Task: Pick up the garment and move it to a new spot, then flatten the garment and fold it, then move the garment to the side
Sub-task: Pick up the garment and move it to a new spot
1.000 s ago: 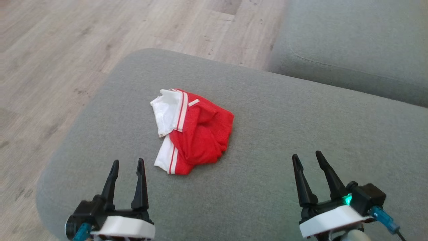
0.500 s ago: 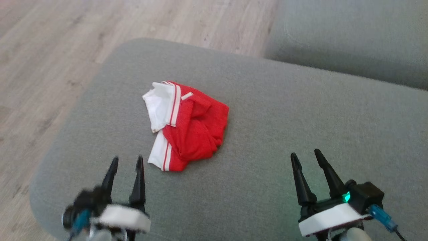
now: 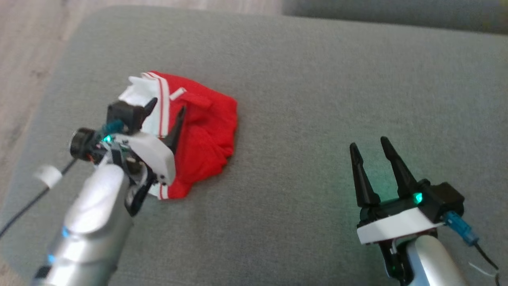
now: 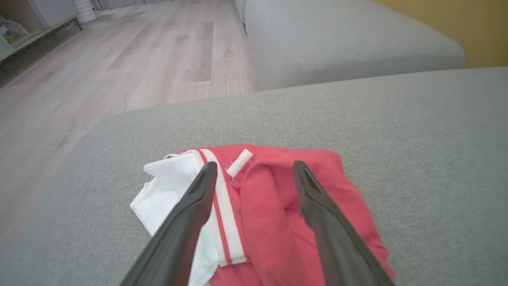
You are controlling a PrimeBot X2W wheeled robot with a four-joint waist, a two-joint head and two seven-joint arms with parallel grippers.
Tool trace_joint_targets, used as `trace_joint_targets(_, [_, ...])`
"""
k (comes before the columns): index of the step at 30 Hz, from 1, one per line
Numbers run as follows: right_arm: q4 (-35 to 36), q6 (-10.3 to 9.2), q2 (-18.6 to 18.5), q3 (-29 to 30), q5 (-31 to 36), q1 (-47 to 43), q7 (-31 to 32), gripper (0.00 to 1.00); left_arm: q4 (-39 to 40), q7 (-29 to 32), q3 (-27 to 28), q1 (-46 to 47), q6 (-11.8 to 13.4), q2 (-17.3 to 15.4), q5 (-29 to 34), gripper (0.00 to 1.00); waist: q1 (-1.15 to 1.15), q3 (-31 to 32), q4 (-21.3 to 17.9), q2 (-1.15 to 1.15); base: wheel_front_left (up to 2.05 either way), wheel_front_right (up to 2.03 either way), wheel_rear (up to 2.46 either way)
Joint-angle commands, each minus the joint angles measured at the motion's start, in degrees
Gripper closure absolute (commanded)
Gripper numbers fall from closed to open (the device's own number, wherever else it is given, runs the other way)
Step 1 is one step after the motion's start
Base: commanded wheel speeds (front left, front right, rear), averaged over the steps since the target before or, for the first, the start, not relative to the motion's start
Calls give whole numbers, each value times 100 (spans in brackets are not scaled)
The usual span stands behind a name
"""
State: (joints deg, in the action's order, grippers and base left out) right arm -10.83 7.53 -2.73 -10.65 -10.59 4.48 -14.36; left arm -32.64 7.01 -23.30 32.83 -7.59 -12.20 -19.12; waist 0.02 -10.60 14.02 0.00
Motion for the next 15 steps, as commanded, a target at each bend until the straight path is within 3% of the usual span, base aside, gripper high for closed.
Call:
trace_joint_targets(1, [217, -4, -15, -119, 21, 239, -63, 0, 66, 120, 60, 382, 12, -292, -197, 0, -2, -306, -260, 0, 0, 0, 0])
trace_joint_targets(5, [230, -4, -15, -107, 39, 360, -63, 0, -302, 341, -364, 842, 11, -695, -533, 0, -2, -575, -462, 0, 0, 0, 0])
trace_joint_targets(12, [214, -4, -15, 9, 6, 472, -63, 0, -777, 256, -724, 1142, 11, -907, -912, 0, -2, -739, -620, 0, 0, 0, 0])
trace_joint_targets(13, [206, -4, -15, 23, 6, 482, -63, 0, -794, 234, -800, 1152, 11, -906, -979, 54, -2, -739, -630, 0, 0, 0, 0])
trace_joint_targets(14, [206, -4, -15, 23, 6, 482, -63, 0, -794, 234, -800, 1152, 11, -906, -979, 54, -2, -739, -630, 0, 0, 0, 0])
trace_joint_targets(15, [197, -4, -15, 30, 2, 490, -63, 0, -795, 204, -878, 1158, 11, -912, -1057, 100, -2, -732, -638, 0, 0, 0, 0])
